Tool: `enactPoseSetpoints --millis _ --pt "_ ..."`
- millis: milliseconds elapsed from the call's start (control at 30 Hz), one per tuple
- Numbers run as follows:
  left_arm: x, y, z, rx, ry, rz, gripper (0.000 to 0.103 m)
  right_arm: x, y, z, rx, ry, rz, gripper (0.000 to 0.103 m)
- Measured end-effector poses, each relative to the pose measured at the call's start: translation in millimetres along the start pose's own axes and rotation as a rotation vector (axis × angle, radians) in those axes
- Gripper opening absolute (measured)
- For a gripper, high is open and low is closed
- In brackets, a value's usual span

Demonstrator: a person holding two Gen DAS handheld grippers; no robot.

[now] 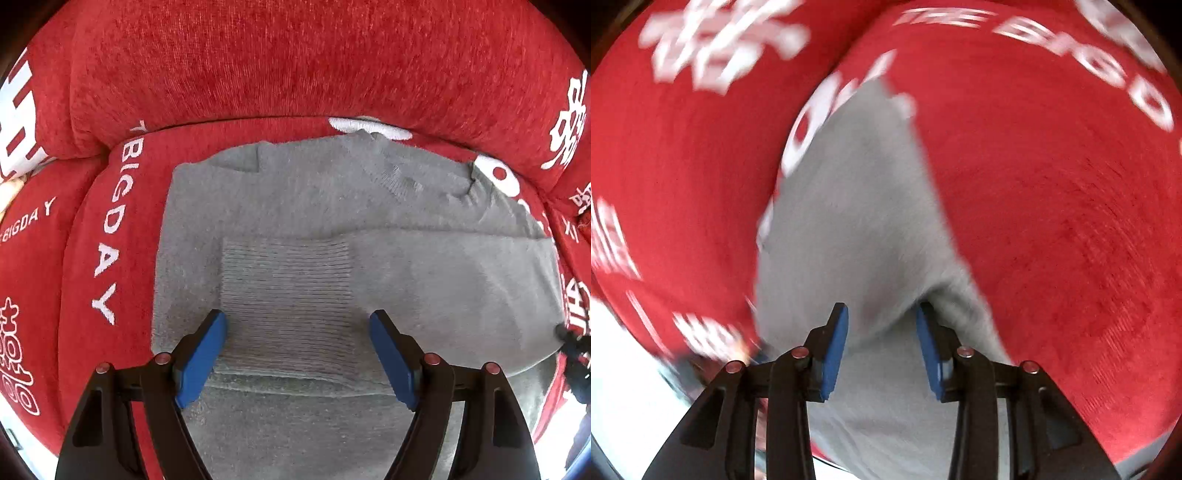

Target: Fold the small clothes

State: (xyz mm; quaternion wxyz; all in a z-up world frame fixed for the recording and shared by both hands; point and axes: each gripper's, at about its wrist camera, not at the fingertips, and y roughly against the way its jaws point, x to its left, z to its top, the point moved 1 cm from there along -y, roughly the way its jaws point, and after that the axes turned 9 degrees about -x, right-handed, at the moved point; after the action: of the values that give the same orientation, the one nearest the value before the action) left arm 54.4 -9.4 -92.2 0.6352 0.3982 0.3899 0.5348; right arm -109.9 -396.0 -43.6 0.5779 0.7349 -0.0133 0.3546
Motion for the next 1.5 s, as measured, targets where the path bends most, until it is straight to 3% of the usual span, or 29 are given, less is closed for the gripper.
enactPoseSetpoints --millis 33,133,233,300,533,567,600,667,700,733,933,1033,1167,1200,1233,1300,1400,1500 --pt "0.3 -0.7 -1.0 0.003 -0.008 0.005 0.08 -1.2 2.8 3.9 -0.026 -0.017 0.006 0.007" --pt "2.4 -3.9 -6.8 0.007 -0.03 0.013 0.08 0.2 12.2 9.8 -0.066 0.021 -0.021 0.007" --pt "2.2 -0.8 -9.7 0.002 -0.048 0.02 0.08 -3.9 10.0 12.8 -0.044 0.111 -0.103 0.007" --pt "3.9 3.7 -10.5 0.006 -0.049 0.018 0.08 -3.1 12.2 13.8 -0.035 0.139 -0.102 0.007" --pt "25.0 11.3 -7.3 0.041 0.02 -0.12 0.078 17.0 23.8 -6.0 0.017 0.245 -0.115 0.012" --pt "26.6 10.8 -6.3 0.045 0.025 -0.143 0.072 19.4 22.4 -9.4 0.024 0.255 -0.117 0.012" --pt "27.6 9.3 -5.5 0.055 0.032 -0.164 0.054 20.1 23.4 -13.8 0.031 0.269 -0.119 0.012" --pt "30.0 4.4 -5.2 0.078 0.041 -0.17 0.038 23.7 17.7 -22.2 0.047 0.298 -0.123 0.012" --pt "30.6 4.5 -5.5 0.074 0.041 -0.177 0.023 24.1 14.9 -24.6 0.051 0.308 -0.129 0.012" --pt "31.4 5.1 -5.9 0.077 0.044 -0.19 0.022 24.3 10.0 -26.4 0.06 0.31 -0.131 0.012" --pt "35.7 18.6 -15.8 0.036 0.0 -0.152 0.022 19.1 1.2 -24.4 0.066 0.286 -0.151 0.012" --pt "45.9 17.8 -22.3 0.031 0.024 -0.138 0.022 19.7 -0.6 -25.2 0.076 0.31 -0.163 0.012" --pt "46.9 24.3 -23.5 0.013 0.007 -0.062 0.023 21.5 -2.1 -27.4 0.077 0.34 -0.178 0.012" --pt "45.9 25.2 -24.0 0.014 -0.001 -0.053 0.027 23.1 -2.9 -28.4 0.075 0.356 -0.187 0.012" --pt "44.9 26.0 -24.7 0.016 -0.01 -0.039 0.046 25.0 -3.5 -29.7 0.074 0.376 -0.199 0.012" --pt "41.3 29.6 -26.8 0.008 -0.028 -0.002 0.068 30.0 -4.8 -34.3 0.069 0.426 -0.23 0.012" --pt "37.4 32.3 -28.9 0.008 -0.044 0.019 0.068 40.1 -7.7 -42.6 0.068 0.504 -0.264 0.022" --pt "35.6 35.4 -32.1 0.024 -0.039 0.023 0.069 48.7 -10.8 -49.1 0.073 0.558 -0.276 0.04"
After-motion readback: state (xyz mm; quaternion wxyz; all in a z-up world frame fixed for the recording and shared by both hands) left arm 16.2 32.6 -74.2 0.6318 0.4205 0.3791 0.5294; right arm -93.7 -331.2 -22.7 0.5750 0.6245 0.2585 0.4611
